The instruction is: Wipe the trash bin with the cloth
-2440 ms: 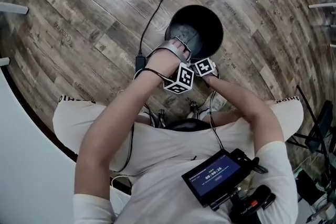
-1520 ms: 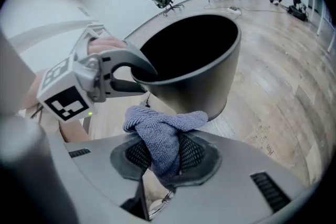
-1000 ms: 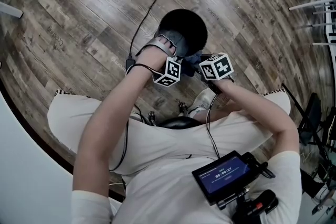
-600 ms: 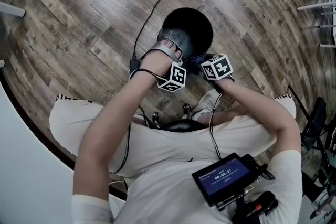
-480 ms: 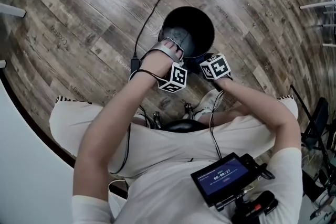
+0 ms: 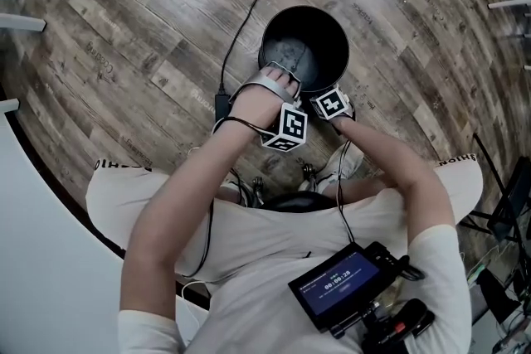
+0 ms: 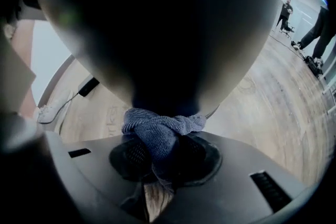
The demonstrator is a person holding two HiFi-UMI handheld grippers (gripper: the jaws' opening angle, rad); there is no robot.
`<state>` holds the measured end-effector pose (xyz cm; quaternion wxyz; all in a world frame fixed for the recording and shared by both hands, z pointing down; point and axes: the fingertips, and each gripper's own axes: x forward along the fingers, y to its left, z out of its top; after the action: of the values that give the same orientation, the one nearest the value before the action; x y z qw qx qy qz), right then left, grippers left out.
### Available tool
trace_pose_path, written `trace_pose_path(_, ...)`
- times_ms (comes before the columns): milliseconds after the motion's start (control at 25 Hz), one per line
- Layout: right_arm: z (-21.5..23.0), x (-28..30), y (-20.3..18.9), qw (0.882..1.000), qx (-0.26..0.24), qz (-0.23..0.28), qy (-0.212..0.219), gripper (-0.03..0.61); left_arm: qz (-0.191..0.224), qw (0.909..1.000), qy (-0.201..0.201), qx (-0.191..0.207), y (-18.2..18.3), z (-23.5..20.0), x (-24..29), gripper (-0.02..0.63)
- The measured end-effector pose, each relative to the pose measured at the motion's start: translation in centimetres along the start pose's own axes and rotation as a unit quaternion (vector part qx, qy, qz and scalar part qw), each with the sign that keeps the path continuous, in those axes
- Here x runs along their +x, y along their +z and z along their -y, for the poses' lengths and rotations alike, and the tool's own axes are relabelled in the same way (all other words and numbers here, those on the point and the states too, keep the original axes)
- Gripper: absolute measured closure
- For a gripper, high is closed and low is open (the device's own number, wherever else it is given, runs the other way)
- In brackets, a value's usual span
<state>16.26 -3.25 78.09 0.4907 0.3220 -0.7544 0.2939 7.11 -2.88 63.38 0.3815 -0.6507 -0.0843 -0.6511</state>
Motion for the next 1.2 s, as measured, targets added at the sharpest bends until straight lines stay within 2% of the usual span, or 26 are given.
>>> trace_pose_path(80,0.5,1.2,-0.5,1.0,-0.005,-0.002,-0.007,0.482,0.003,1.0,0.0,-0.002,0.2,0.0,0.0,0.502)
trace_pose_path(240,0.4,1.8,-0.8,0.999,0.031,0.005,0.014,0.482,0.002,1.0,-0.001,-0.009,0.0,-0.1,0.0,0.502)
trace_pose_path(440,-0.4,-2.2,-1.5,0.995,0.085,-0.029,0.04,0.48,0.007,0.9998,-0.009,-0.014,0.2,-0.1,0.1,0.502)
trace_pose_path(640,-3.3,-9.5,1.8,0.995,0.053,-0.014,0.079,0.482,-0.004,0.9997,-0.015,-0.017,-0.5,0.6,0.1,0.464)
trace_pose_path(840,-6.0,-16.1,3.9,0.993,0.035,0.018,0.113,0.482,-0.034,0.9993,0.0,-0.015,-2.7,0.2,0.4,0.456)
trace_pose_path(1080,-5.9,-20.2,6.5,0.988,0.074,0.058,0.123,0.482,-0.043,0.999,0.011,0.0,-2.7,0.0,0.3,0.472)
trace_pose_path(1200,-4.9,-20.1,7.9,0.989,0.075,0.069,0.109,0.482,-0.046,0.9988,0.01,0.013,-2.5,0.3,0.4,0.483)
